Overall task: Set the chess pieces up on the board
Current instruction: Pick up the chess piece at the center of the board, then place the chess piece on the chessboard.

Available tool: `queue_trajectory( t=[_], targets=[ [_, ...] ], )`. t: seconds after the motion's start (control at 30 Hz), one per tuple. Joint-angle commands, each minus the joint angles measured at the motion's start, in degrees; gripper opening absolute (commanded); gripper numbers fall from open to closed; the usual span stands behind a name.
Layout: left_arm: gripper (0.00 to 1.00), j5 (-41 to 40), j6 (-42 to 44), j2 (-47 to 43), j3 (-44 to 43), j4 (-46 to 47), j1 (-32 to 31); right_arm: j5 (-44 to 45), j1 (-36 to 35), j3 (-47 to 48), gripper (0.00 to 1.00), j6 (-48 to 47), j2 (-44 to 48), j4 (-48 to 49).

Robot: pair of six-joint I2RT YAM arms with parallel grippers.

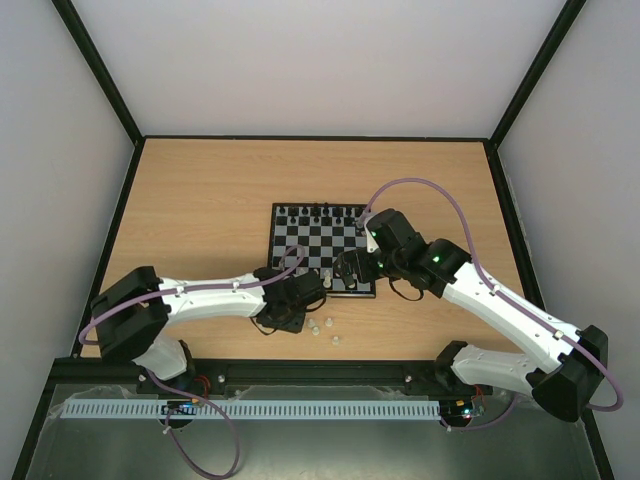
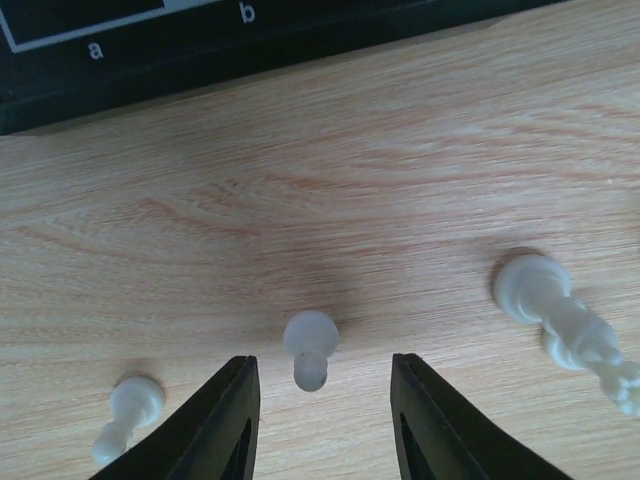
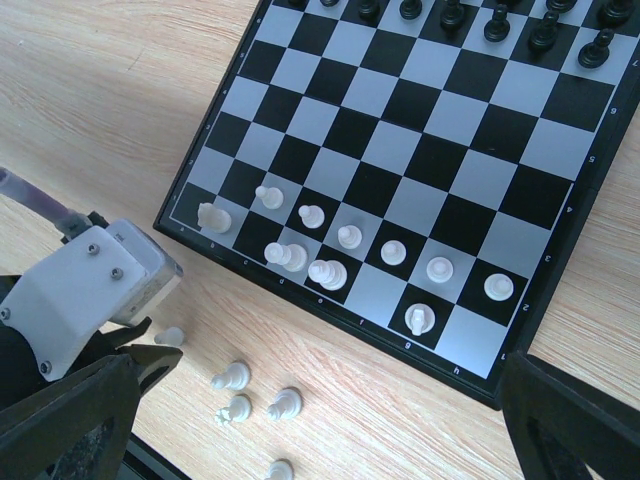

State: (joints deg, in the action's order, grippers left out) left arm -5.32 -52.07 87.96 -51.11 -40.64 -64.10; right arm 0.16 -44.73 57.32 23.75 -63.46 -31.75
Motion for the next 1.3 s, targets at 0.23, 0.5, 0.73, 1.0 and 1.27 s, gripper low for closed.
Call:
queue_trajectory(
  t=[0.23, 0.5, 0.73, 1.0, 1.27],
  targets=[
    [0.32, 0.8, 1.1, 2.0, 1.9, 1.1, 0.9, -0.1, -0.1, -0.8, 0.99, -0.4, 1.0, -0.5],
    [0.2, 1.1, 1.6, 3.1, 2.1, 1.7, 1.1, 0.0, 0.0, -0.9, 0.99, -0.4, 1.1, -0.6],
    [0.13, -1.2, 2.9, 1.3, -2.5, -3.6, 2.3, -0.2, -0.1, -0.8, 0.99, -0.5, 1.2, -0.6],
    [0.13, -4.1, 9.7, -1.3, -11.7, -11.8, 8.9, 0.0, -0.1, -1.0, 0.99, -0.4, 1.3, -0.5],
    [0.14, -5.7, 17.1, 3.2, -19.9, -13.2, 16.6, 0.2, 0.0, -1.0, 0.99, -0.4, 1.3, -0.6]
  ],
)
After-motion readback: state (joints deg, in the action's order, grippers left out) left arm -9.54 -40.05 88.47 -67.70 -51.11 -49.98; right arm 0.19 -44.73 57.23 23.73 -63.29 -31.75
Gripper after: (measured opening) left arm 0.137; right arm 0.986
